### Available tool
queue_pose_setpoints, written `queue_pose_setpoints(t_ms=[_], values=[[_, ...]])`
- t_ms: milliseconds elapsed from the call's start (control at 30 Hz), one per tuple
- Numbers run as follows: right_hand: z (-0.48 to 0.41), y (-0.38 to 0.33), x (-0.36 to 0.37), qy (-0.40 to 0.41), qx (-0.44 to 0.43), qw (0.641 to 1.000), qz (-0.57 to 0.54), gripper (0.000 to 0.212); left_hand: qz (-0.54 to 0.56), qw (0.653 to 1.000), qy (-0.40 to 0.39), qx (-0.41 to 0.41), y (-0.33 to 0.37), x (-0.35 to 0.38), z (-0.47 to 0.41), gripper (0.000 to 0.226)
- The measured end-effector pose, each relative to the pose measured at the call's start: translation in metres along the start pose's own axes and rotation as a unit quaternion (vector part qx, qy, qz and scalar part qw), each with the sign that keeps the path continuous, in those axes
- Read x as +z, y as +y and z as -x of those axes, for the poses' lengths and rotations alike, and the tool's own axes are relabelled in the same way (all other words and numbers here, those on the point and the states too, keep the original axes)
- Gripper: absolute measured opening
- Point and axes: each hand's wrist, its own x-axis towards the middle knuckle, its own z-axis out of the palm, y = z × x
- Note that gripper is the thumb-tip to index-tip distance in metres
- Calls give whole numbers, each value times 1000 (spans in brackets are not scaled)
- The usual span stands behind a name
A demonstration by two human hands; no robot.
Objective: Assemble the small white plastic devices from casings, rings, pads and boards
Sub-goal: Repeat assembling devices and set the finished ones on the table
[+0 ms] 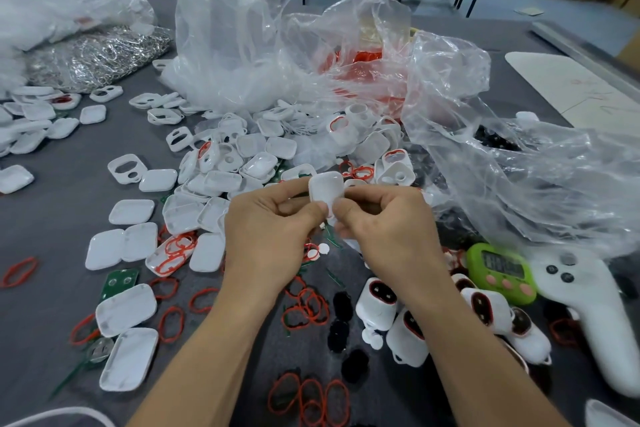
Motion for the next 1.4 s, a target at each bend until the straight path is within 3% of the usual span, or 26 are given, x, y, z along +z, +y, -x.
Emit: queue_pose_setpoints(t_ms=[67,200,333,433,533,700,833,967,1133,1300,1400], values=[[2,-1,5,33,-15,999,-9,20,-45,999,25,9,-1,-1,0,44],[3,1,8,15,-11,1000,-1,16,-55,998,26,-4,-4,-4,0,47],[-1,3,6,3,-5,1000,-17,13,-101,992,43,55,-1,4,7,37],[1,0,10,-47,-8,996,-80,20,-125,987,81,65,-3,8,13,32],[-1,0,13,-73,-26,993,-92,21,-143,985,55,83,-4,7,13,39],[-4,1,2,-110,59,974,-190,30,-75,995,48,53,-2,2,3,42],[-3,-1,-1,-149,35,978,-144,39,48,998,-31,-39,1,4,2,25],[-3,-3,-2,-154,14,982,-104,41,104,989,-83,-58,5,2,2,23],[-7,1,-5,-93,33,988,-116,13,136,987,-59,-58,6,-2,1,25],[-6,2,-7,-96,24,988,-115,26,92,992,-39,-74,4,1,2,18],[-3,-2,-5,-104,22,988,-109,23,83,994,-7,-67,3,3,1,18]])
